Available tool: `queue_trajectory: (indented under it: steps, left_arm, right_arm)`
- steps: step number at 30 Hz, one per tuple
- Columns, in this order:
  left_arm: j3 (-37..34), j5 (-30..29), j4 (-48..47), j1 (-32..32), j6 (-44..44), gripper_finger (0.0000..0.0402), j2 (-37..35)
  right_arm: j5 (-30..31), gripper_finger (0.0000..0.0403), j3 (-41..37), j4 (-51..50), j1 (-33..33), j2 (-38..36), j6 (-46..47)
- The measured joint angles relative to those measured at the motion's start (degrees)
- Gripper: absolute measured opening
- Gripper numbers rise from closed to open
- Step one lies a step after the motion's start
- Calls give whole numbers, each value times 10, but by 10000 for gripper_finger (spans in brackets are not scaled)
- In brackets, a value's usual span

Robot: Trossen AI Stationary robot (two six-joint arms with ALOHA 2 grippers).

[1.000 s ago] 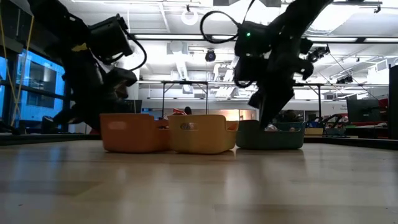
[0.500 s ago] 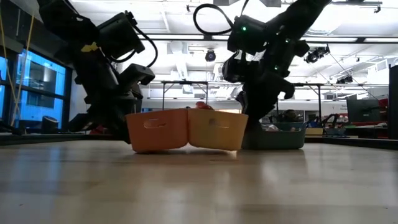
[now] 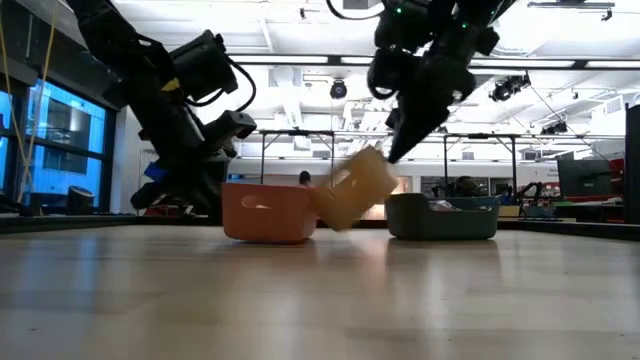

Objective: Sort candy
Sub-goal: Adjust the bins

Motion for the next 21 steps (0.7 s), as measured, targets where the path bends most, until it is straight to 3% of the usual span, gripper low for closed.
queue_trajectory:
  steps: [5, 13, 21]
  left_arm:
    - [1, 0, 18, 23, 5, 0, -1]
    - [1, 1, 60, 19, 5, 0, -1]
    - [1, -6, 67, 21, 10, 0, -1]
  right_arm:
    - [1, 0, -1, -42, -16, -8, -5]
    - [16, 0, -2, -28, -16, -5, -33]
    - [81, 0, -2, -73, -53, -21, -4]
